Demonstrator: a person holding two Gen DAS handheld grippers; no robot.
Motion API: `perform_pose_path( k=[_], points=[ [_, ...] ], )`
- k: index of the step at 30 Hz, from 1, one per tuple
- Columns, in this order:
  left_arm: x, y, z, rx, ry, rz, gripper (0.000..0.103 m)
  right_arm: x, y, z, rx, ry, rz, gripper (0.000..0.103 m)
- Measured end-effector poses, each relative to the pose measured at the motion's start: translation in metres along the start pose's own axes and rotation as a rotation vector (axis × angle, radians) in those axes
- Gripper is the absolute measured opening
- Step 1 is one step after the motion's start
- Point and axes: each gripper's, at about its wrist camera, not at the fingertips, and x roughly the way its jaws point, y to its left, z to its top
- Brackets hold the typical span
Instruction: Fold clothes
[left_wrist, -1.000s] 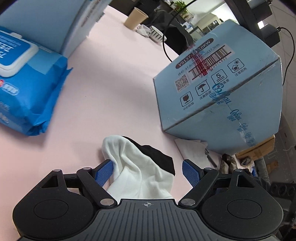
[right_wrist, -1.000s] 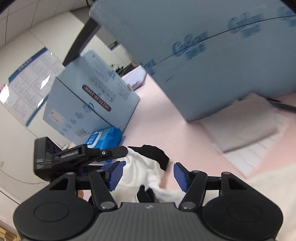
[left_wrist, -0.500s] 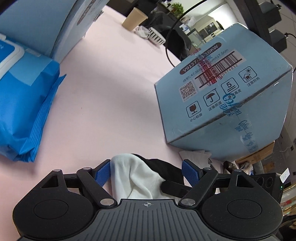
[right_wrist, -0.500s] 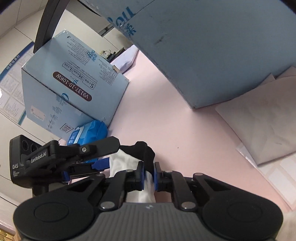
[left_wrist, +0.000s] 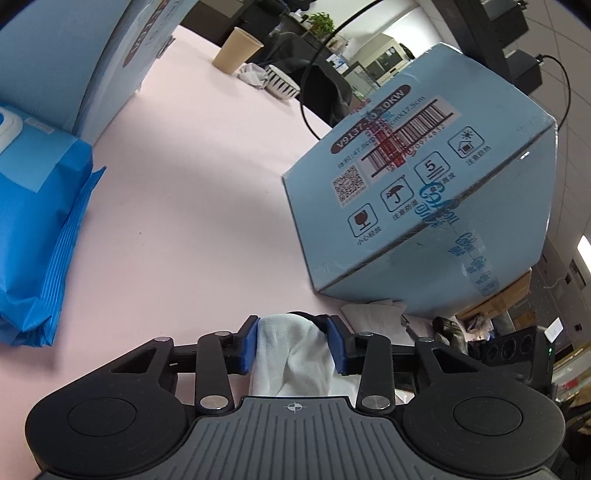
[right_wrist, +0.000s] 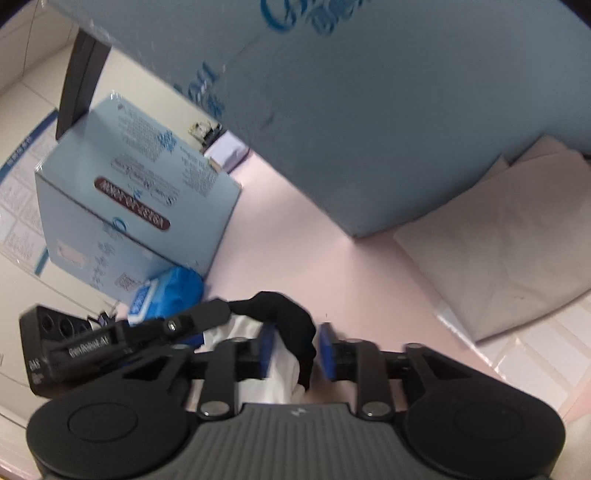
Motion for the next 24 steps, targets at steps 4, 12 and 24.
perform_pose_path(
  k=[4,12,24],
  points=[
    [-0.007,-0.001,0.002,0.006,-0.013,-0.025,0.035,-0.007,0.006,0.005,-0.025,0.004,0.02,0.058],
    [-0.008,-0.012,0.0,0.124,0.029,0.018,0.012,-0.006,0.007,0.001,-0.006,0.012,0.009,0.06],
    [-0.03,-0.019,0.006,0.153,-0.055,-0.02,0.011,-0.062,0.001,-0.007,-0.118,-0.078,-0.203,0.059]
  ],
)
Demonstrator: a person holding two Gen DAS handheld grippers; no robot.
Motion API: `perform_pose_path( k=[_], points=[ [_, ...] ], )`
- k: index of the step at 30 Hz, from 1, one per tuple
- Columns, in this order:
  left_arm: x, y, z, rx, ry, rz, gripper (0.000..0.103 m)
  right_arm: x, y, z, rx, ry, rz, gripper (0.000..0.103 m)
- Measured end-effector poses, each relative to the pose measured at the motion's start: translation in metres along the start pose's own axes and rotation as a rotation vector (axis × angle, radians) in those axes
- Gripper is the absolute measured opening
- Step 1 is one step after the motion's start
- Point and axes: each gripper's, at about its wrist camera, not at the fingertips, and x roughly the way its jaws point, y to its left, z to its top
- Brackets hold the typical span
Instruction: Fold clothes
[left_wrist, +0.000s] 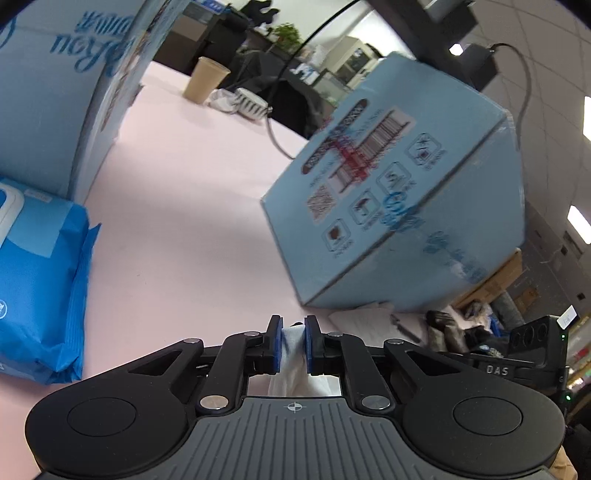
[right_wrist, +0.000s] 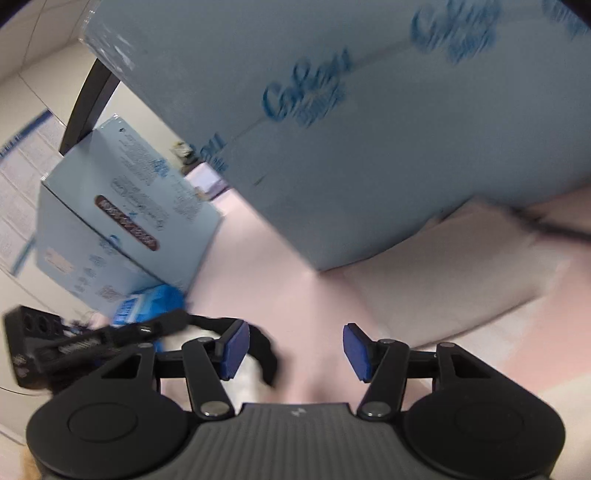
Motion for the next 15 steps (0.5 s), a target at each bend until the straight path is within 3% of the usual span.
perform_pose_path(
  k=[3,6,10,15],
  points=[
    [-0.009,-0.008,0.006,0.018,-0.026,-0.025,0.011,-0.032,-0.018,-0.002,-0.045,-0.034,-0.18,0.059],
    [-0.008,-0.014,0.004,0.034,-0.017,-0.029,0.011,-0.05,-0.04,-0.003,-0.034,-0.031,-0.295,0.059],
    [-0.008,-0.018,0.001,0.035,-0.014,-0.035,0.011,-0.055,-0.067,-0.009,-0.003,0.004,-0.377,0.053],
    [-0.013,-0.023,-0.001,0.041,-0.015,-0.037,0.011,-0.043,-0.084,-0.016,0.004,0.045,-0.371,0.047]
  ],
)
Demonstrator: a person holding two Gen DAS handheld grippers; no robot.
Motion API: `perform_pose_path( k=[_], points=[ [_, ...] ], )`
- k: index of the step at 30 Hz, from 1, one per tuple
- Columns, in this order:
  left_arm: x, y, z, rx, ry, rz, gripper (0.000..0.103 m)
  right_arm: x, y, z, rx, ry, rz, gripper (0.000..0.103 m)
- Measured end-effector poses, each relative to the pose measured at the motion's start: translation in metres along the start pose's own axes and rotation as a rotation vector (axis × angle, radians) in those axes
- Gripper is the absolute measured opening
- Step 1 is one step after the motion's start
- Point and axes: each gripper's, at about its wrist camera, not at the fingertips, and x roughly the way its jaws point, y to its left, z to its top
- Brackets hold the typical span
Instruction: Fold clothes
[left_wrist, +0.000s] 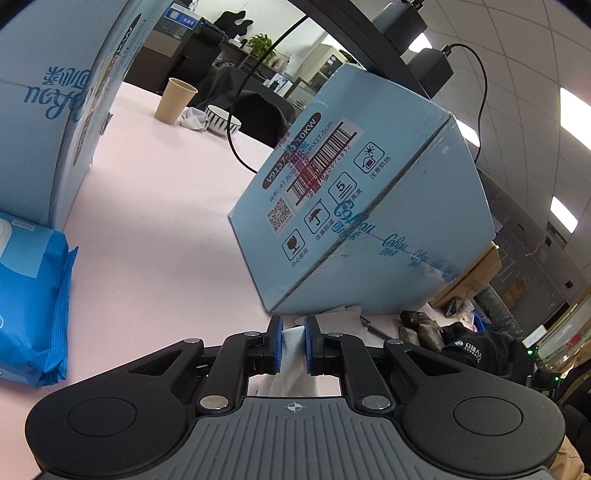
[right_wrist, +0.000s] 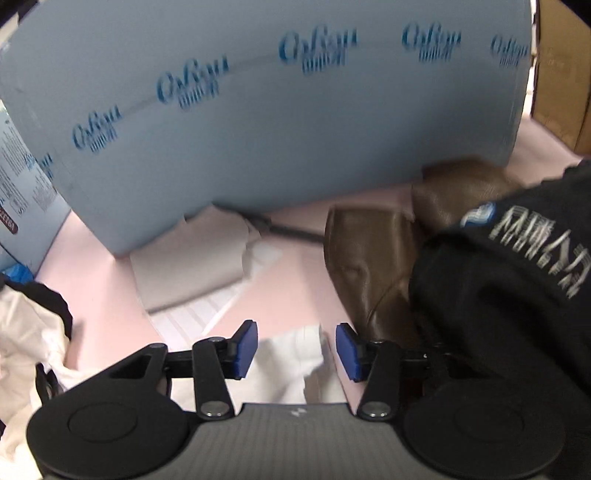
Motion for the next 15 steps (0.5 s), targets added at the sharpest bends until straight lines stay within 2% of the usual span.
perform_pose_path(
  k=[2,3,4,7,15],
  points=[
    [-0.002,-0.002,0.0,0.003,-0.002,0.0,0.011,0.001,0.001,-0.001,-0.016,-0.005,-0.001,0.03],
    [-0.002,-0.002,0.001,0.001,-0.003,-0.001,0.011,0.002,0.003,-0.002,-0.04,-0.005,0.002,0.016],
    [-0.002,-0.002,0.001,0.0,-0.004,-0.001,0.011,0.001,0.005,-0.002,-0.048,-0.003,0.012,0.012],
    [-0.003,-0.004,-0.001,-0.003,-0.003,-0.007,0.011,-0.002,0.008,-0.002,-0.062,-0.008,0.042,0.009],
    [-0.01,-0.013,-0.001,0.011,-0.019,-0.041,0.011,-0.026,-0.008,-0.008,0.011,-0.097,0.165,0.009]
  ],
)
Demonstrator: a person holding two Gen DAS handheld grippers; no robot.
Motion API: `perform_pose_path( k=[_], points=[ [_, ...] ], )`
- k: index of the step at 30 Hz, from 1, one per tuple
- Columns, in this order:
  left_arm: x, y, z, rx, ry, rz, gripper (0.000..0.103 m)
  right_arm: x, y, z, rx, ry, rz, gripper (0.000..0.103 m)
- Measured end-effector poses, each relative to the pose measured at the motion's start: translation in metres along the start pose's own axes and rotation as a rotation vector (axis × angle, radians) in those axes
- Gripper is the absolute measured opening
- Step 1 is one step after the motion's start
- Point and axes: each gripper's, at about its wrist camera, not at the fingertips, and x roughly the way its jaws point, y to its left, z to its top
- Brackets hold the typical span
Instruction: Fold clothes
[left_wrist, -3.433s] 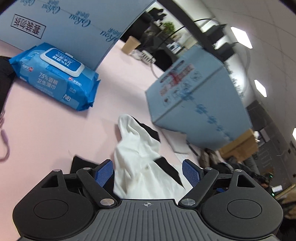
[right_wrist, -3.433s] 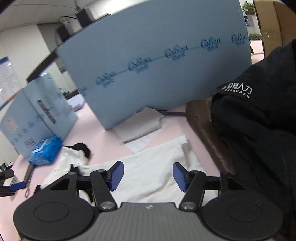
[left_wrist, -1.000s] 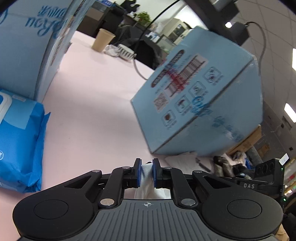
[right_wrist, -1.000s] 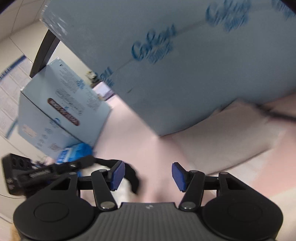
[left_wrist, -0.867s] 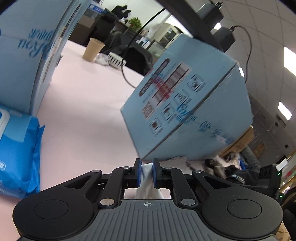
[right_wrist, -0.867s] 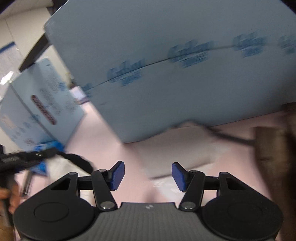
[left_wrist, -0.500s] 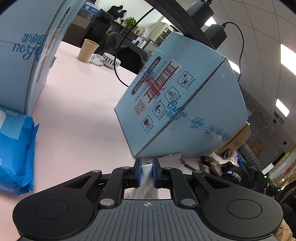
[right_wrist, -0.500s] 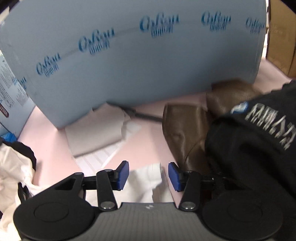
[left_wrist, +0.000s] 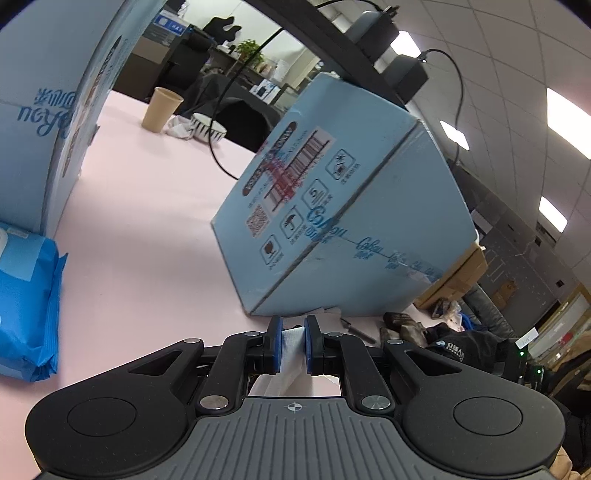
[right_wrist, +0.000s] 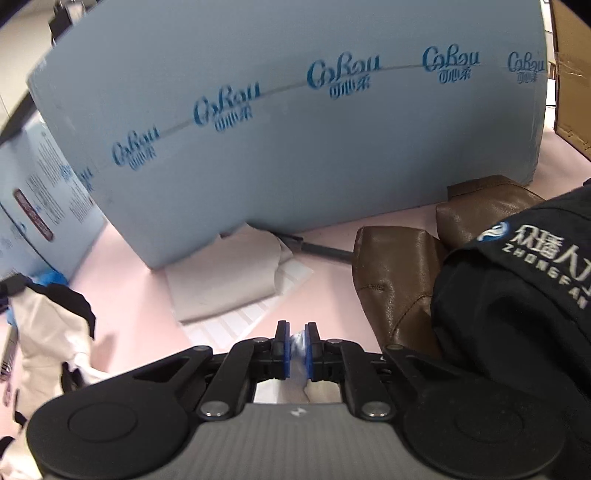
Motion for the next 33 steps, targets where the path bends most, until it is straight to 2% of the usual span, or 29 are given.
perform_pose_path(
  k=[4,10,14,18,23,25,26,28,29,31,33],
  points=[
    [-0.01,-0.009,-0.004,-0.001,-0.007,-0.038,0.011,-0.018,0.001,0.0,0.017,-0.037,0.056,0.009],
    [-0.045,-0.031,-0.026,0.062,-0.004,-0.134,0.011,-0.054,-0.004,-0.018,0.033,-0.086,0.135,0.009],
    [-0.074,-0.047,-0.053,0.118,0.032,-0.197,0.011,-0.091,-0.016,-0.043,0.054,-0.134,0.166,0.009],
    [-0.096,-0.059,-0.091,0.174,0.111,-0.207,0.011,-0.104,-0.028,-0.069,0.069,-0.106,0.156,0.009],
    [-0.102,-0.053,-0.13,0.162,0.208,-0.17,0.011,-0.105,-0.035,-0.104,0.055,-0.041,0.098,0.013],
    [-0.1,-0.046,-0.138,0.137,0.236,-0.144,0.011,-0.101,-0.035,-0.112,0.046,-0.01,0.059,0.029],
    [-0.102,-0.042,-0.142,0.124,0.238,-0.127,0.011,-0.105,-0.033,-0.114,0.039,-0.02,0.047,0.031],
    [-0.109,-0.036,-0.147,0.103,0.229,-0.102,0.013,-0.118,-0.027,-0.114,0.018,-0.047,-0.017,0.051],
    [-0.113,-0.035,-0.148,0.1,0.222,-0.102,0.016,-0.125,-0.024,-0.113,-0.002,-0.065,-0.052,0.053],
    [-0.121,-0.036,-0.149,0.098,0.213,-0.116,0.026,-0.137,-0.018,-0.112,-0.035,-0.092,-0.112,0.054],
    [-0.13,-0.041,-0.151,0.12,0.221,-0.134,0.03,-0.147,-0.013,-0.112,-0.059,-0.111,-0.16,0.054]
  ],
)
